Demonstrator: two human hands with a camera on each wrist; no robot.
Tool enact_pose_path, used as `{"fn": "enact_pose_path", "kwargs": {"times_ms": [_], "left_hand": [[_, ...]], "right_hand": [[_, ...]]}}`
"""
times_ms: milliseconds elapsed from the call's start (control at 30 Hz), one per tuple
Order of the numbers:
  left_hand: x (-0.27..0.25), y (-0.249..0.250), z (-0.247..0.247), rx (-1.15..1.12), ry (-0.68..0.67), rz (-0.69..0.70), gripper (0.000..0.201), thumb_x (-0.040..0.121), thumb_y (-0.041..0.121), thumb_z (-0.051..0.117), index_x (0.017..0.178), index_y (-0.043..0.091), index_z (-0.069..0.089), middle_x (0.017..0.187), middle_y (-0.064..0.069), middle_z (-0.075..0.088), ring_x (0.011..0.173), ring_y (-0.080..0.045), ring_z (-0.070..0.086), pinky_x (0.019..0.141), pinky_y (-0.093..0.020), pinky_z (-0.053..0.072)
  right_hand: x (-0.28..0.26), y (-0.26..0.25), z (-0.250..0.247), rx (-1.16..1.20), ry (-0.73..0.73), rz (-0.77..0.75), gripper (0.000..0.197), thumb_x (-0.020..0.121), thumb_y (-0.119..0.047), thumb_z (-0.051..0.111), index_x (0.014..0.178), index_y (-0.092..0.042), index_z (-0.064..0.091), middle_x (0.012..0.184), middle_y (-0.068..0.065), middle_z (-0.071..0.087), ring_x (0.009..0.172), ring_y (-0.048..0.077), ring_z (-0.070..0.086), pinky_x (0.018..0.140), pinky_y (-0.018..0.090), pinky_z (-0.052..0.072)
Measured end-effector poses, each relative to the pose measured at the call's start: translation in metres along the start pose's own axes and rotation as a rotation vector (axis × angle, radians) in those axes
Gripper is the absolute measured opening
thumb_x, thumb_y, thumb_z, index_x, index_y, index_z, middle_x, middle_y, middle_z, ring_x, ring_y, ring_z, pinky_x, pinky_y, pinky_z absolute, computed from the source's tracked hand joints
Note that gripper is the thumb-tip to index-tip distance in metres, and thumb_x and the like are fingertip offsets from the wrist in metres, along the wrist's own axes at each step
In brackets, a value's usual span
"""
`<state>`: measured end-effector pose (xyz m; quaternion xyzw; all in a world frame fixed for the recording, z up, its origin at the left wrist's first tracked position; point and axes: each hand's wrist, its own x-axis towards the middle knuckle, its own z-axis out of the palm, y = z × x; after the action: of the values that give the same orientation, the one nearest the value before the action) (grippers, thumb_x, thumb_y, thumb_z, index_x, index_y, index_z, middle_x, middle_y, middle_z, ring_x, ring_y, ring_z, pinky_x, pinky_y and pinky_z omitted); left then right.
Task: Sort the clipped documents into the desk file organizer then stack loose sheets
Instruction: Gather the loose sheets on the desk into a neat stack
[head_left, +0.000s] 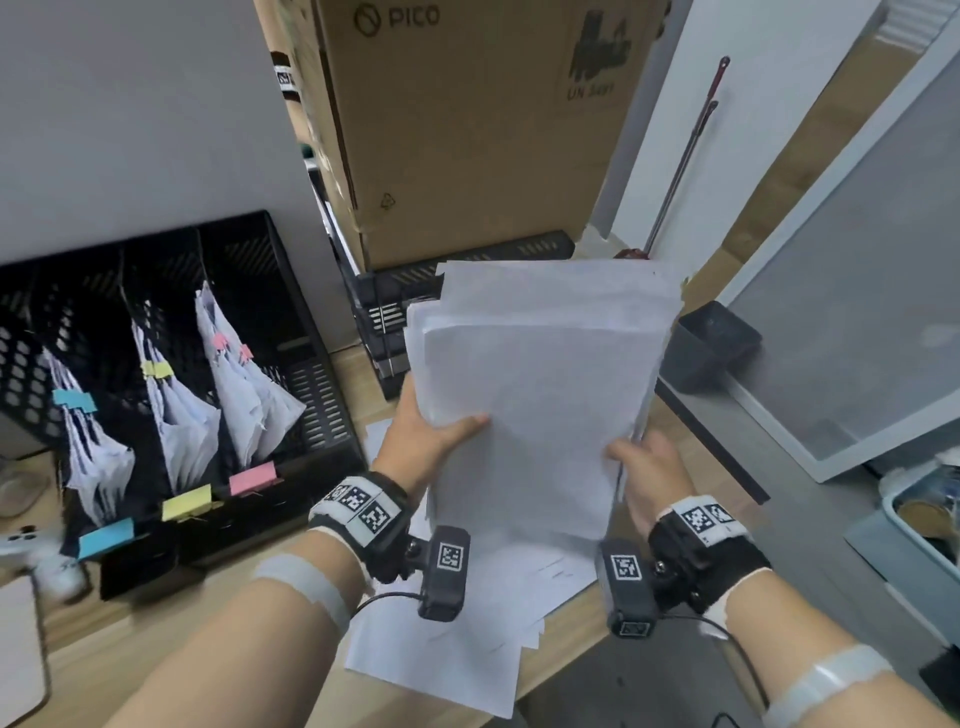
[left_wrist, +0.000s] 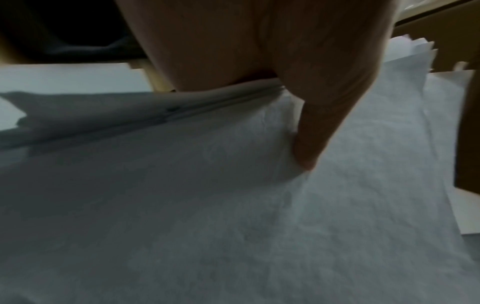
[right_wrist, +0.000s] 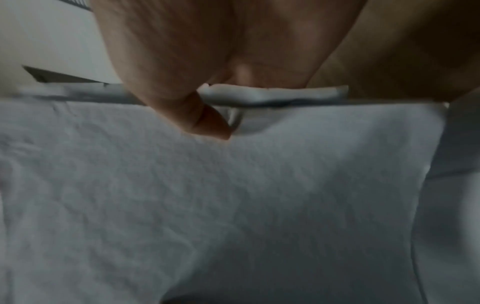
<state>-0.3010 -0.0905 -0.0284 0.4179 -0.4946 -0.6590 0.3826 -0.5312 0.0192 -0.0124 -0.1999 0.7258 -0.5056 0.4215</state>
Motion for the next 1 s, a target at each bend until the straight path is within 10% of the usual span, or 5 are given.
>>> {"fn": "enact_pose_path", "kwargs": {"times_ms": [167,333,567,767,1000], "left_hand": [[-0.022,0.004,-0.014,0.107,0.002,0.014,0.062,0.063,0.026,0.093,0.119,0.013,0.069,0.114,-0.011,0.077,0.110,-0.034,0.072,0.097,-0.052,0.058],[-0.045,-0.037,-0.024,0.146,0.056,-0.018,0.043,0.073,0.012,0.090,0.113,0.015,0.073,0.110,-0.006,0.079,0.107,-0.028,0.073,0.100,-0.050,0.056],[-0.046,-0.050,-0.025,0.048,0.086,-0.146,0.061,0.063,0.035,0.091,0.117,0.011,0.073,0.111,-0.009,0.079,0.110,-0.032,0.072,0.098,-0.044,0.057],[-0.031,-0.042,-0.031,0.029,0.161,-0.207,0.023,0.091,0.024,0.073,0.110,0.013,0.072,0.109,-0.008,0.079,0.104,-0.033,0.074,0.097,-0.049,0.057],[-0.049,-0.093,-0.050,0.935,0.137,-0.525,0.038,0.084,0.045,0.070,0.115,0.023,0.071,0.130,-0.010,0.060,0.124,-0.032,0.056,0.108,-0.038,0.045]], "right_hand": [[-0.017,0.008,0.017,-0.028,0.024,-0.071,0.033,0.075,0.008,0.059,0.106,-0.003,0.058,0.092,0.010,0.068,0.091,0.029,0.064,0.077,0.032,0.051],[-0.028,0.022,0.026,-0.125,-0.055,-0.067,0.021,0.080,0.012,0.056,0.079,-0.008,0.061,0.073,0.007,0.062,0.062,0.015,0.055,0.054,0.022,0.044],[-0.019,0.034,0.030,-0.225,-0.110,0.024,0.017,0.078,0.003,0.064,0.092,-0.006,0.063,0.096,0.013,0.067,0.093,0.029,0.063,0.078,0.029,0.043],[-0.003,0.011,0.034,-0.447,-0.208,-0.154,0.023,0.091,-0.014,0.061,0.114,-0.016,0.061,0.102,-0.002,0.067,0.094,0.017,0.063,0.084,0.026,0.045],[0.039,0.050,0.061,-0.874,-0.310,0.106,0.027,0.083,-0.024,0.059,0.101,-0.010,0.071,0.104,0.010,0.072,0.090,0.029,0.068,0.079,0.030,0.054]]}}
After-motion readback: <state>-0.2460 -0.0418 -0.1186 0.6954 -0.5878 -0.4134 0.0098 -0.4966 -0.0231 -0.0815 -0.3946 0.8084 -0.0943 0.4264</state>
